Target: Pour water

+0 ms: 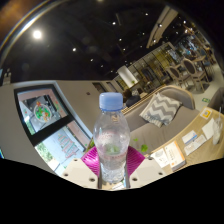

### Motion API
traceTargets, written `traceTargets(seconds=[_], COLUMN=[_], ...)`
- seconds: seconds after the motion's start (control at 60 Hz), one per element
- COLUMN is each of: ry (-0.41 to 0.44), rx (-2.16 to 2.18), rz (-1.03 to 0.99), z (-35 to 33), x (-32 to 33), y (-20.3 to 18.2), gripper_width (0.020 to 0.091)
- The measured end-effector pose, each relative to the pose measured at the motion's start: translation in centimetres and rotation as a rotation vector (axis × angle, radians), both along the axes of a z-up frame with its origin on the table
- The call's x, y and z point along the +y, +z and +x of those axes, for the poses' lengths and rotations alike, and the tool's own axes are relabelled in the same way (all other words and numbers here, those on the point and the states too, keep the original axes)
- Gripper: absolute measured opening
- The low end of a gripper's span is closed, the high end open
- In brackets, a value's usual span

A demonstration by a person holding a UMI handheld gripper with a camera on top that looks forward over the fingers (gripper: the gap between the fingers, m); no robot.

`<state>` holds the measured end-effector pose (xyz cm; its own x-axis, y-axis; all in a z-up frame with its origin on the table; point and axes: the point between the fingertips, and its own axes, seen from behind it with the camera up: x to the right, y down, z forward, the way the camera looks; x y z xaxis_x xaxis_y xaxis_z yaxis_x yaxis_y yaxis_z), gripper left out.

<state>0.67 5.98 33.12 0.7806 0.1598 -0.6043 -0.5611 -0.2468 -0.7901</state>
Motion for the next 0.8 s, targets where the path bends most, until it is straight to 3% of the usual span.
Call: traceTargets(seconds=[0.15,0.233,0.25,0.45,0.617,0.7,0.8], ry=[-0.082,-0.084,-0.083,-0.067,-0.057,-0.072,-0.094], rx=[-0.403,-0.541,-0.569,-0.689,-0.671,-0.689,-0.683], rz=[-0.011,-0.066,-0.070,-0.169,-0.212,-0.176,-0.176], z=[6.2,7.6,8.1,9.9,9.8,9.7,9.7], x=[0.5,0.5,0.2,-0.2,-0.5,-0.9,-1.0], y=[-5.6,-10.1,-12.4,-20.9,-25.8,-25.7,-25.6], gripper_width=[0.0307,0.0307,0.0307,0.0307,0.0311,0.0321,0.0396])
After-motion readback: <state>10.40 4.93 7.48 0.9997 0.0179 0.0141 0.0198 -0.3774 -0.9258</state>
